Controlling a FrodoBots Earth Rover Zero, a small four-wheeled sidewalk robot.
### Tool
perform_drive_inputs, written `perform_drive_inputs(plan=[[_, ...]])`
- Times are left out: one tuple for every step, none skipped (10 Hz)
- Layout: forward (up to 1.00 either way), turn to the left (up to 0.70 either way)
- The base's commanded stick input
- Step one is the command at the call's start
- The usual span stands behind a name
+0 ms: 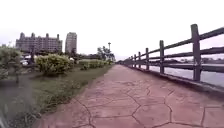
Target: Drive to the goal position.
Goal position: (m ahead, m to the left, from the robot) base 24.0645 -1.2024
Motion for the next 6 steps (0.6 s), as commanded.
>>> perform_drive_inputs(plan=[[1.00,0.00],[1.00,0.00],[1.00,0.00],[1.00,-0.02],[1.00,-0.26],[1.00,-0.37]])
